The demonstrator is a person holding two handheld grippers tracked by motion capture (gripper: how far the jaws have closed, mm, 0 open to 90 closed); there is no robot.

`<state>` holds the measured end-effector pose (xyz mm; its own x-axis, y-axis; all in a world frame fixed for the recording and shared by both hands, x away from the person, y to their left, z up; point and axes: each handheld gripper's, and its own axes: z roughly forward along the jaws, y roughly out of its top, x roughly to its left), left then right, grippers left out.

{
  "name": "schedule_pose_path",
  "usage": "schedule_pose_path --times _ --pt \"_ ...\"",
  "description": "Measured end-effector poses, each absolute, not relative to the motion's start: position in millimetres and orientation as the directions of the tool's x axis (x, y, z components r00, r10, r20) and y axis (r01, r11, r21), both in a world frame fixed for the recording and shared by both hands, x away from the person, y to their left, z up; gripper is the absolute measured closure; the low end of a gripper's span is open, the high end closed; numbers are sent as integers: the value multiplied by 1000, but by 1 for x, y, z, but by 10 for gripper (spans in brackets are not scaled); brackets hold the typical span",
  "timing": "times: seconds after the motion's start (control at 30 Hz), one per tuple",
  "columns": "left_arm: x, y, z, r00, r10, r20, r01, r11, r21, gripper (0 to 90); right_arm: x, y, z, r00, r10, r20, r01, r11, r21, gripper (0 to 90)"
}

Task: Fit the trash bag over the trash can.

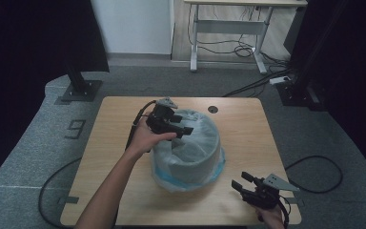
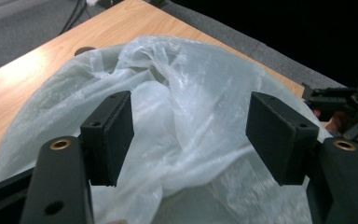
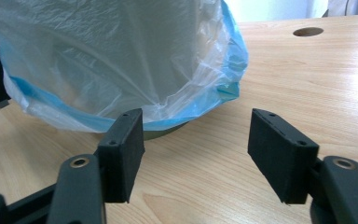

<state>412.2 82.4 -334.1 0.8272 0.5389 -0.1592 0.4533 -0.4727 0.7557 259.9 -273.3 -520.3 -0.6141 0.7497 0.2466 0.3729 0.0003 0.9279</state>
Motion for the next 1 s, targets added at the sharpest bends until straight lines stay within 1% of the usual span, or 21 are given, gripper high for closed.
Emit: schedule_pose_path --times 0.2,0.33,0.47,0.53,0.67,0.8,0.9,1.0 --pt "423 72 -330 828 535 -167 460 -479 748 337 260 -272 -520 -628 738 246 381 15 925 365" --pt "434 60 -330 842 512 -170 453 -500 738 341 260 -272 -521 -628 737 251 385 14 923 365" --pt "442 51 -333 847 502 -175 457 -520 722 365 260 -274 -520 -634 731 252 385 16 923 365" --pt "445 46 -336 844 506 -179 468 -530 707 382 261 -274 -521 -637 728 253 388 19 922 365" --pt "450 38 -342 837 521 -165 479 -554 680 380 261 -273 -521 -641 725 252 390 24 921 365" --pt "456 26 -349 829 536 -160 503 -589 632 411 262 -273 -521 -643 723 255 391 24 920 369" --pt "459 17 -354 829 539 -147 510 -623 594 415 263 -274 -521 -646 718 257 395 26 918 369" --pt "460 11 -358 831 538 -140 511 -640 574 416 263 -274 -521 -649 717 256 394 29 918 369"
